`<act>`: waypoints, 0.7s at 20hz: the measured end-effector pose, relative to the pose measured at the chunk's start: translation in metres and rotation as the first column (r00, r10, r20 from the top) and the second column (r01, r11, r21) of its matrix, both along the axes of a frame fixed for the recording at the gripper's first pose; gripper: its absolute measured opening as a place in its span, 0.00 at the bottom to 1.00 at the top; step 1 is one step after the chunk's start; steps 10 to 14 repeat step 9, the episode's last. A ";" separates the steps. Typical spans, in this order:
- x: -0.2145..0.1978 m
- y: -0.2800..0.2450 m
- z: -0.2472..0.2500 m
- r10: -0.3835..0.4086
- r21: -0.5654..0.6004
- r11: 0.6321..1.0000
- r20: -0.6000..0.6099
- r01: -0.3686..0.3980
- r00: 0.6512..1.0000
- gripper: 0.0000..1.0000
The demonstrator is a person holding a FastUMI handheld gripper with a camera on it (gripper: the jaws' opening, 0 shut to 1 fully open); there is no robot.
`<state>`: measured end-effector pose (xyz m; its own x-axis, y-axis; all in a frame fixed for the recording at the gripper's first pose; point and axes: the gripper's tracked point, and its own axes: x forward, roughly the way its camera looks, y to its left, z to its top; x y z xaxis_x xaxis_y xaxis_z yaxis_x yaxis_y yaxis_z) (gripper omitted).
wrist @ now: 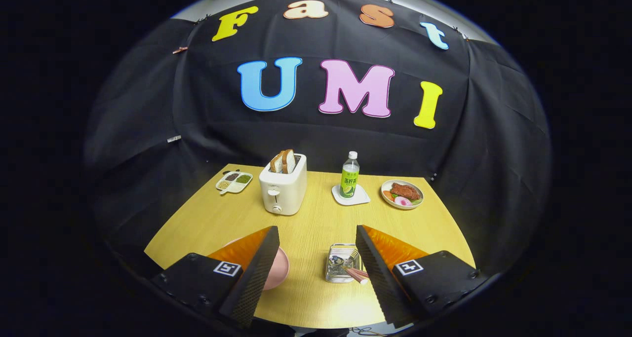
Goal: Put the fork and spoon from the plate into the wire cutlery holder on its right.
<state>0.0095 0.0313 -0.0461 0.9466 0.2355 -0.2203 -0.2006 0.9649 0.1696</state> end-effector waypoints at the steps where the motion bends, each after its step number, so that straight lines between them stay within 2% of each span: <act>1: 0.000 0.000 0.000 0.000 0.000 1.000 0.000 0.000 1.000 0.97; 14: 0.001 0.000 0.000 0.002 -0.002 1.000 -0.001 -0.002 1.000 0.97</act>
